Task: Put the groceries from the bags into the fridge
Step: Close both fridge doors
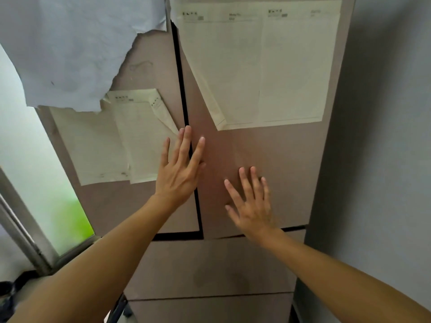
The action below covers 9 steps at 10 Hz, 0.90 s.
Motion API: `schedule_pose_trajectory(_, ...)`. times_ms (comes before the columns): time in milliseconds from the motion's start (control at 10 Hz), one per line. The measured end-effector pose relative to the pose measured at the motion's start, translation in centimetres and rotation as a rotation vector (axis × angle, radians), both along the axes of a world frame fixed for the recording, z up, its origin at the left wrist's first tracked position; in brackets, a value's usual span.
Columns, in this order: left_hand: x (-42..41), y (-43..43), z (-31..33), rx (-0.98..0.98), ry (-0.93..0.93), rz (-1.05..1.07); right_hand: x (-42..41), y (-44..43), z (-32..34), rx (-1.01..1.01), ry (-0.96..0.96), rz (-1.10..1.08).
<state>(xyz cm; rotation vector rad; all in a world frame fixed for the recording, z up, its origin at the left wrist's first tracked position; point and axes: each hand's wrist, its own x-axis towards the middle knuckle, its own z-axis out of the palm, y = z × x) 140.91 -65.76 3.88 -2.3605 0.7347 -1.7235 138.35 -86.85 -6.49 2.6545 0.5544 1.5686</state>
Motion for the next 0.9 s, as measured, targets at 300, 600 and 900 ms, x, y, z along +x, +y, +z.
schedule_pose_trajectory(300, 3.2, 0.9, -1.3, 0.019, -0.055, 0.020, 3.6, -1.2, -1.8, -0.141, -0.055, -0.046)
schedule_pose_trajectory(600, 4.5, 1.1, -1.9, 0.013, -0.056, 0.026, 4.3, -1.4, -2.3, -0.198, -0.051, -0.111)
schedule_pose_trajectory(900, 2.7, 0.8, -1.3, 0.012, 0.011, 0.041, -2.4, 1.6, 2.3, 0.089, 0.250, -0.051)
